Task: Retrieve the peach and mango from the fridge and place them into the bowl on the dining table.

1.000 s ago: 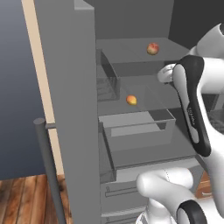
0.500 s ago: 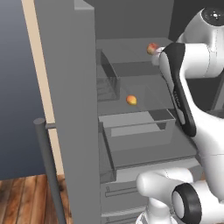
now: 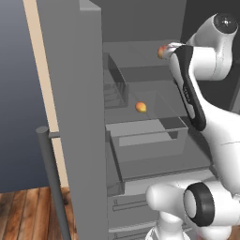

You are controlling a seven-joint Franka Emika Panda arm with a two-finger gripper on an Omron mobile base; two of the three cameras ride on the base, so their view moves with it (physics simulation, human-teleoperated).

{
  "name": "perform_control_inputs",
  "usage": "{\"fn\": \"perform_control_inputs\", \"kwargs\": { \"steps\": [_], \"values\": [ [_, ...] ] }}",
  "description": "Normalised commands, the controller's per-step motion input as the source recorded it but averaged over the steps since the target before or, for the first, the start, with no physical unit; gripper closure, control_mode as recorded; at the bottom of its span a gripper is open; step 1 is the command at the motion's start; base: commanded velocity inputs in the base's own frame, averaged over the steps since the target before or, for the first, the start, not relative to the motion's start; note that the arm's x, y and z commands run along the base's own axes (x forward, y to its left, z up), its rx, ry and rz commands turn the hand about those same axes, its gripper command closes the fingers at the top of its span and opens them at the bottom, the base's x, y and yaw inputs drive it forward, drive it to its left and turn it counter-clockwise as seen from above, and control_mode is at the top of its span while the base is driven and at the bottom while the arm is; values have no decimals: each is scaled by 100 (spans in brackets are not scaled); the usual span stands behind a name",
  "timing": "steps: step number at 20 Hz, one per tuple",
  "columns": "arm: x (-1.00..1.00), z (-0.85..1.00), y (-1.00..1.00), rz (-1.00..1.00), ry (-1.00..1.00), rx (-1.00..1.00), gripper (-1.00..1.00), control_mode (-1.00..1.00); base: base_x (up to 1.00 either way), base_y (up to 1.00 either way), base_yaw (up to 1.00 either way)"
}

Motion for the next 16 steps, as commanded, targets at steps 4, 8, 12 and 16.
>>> {"fn": "perform_control_inputs", "kwargs": {
  "steps": [4, 8, 12, 16],
  "values": [
    [71, 0, -24, -2, -1, 11, -100, -100, 0, 0, 0],
    [70, 0, -5, 0, 6, 5, -100, -100, 0, 0, 0],
    [77, 0, 0, 0, 8, 0, -100, -100, 0, 0, 0],
    [75, 0, 0, 0, 6, 0, -100, -100, 0, 0, 0]
  ]
}}
